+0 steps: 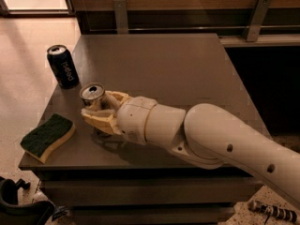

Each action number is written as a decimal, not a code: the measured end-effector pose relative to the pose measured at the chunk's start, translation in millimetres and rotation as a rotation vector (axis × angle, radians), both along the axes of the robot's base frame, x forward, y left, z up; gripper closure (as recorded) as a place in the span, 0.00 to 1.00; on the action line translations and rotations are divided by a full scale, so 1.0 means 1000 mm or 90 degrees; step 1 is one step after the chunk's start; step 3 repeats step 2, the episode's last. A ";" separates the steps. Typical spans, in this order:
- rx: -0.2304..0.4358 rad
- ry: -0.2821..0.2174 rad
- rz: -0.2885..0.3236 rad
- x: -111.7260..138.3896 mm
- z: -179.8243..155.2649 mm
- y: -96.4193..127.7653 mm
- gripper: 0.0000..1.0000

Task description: Move redbull can near sponge

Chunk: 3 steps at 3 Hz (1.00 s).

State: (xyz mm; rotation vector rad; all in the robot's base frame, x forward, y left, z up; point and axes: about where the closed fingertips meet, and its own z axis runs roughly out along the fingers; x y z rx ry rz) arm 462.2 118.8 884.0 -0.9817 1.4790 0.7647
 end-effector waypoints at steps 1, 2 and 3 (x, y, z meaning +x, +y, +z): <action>-0.001 -0.001 0.002 -0.001 0.000 0.002 0.15; -0.001 -0.001 0.004 -0.002 0.001 0.003 0.00; -0.001 -0.001 0.004 -0.002 0.001 0.003 0.00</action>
Offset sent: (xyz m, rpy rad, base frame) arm -0.0009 0.0017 0.0004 -0.0012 -0.0011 0.0033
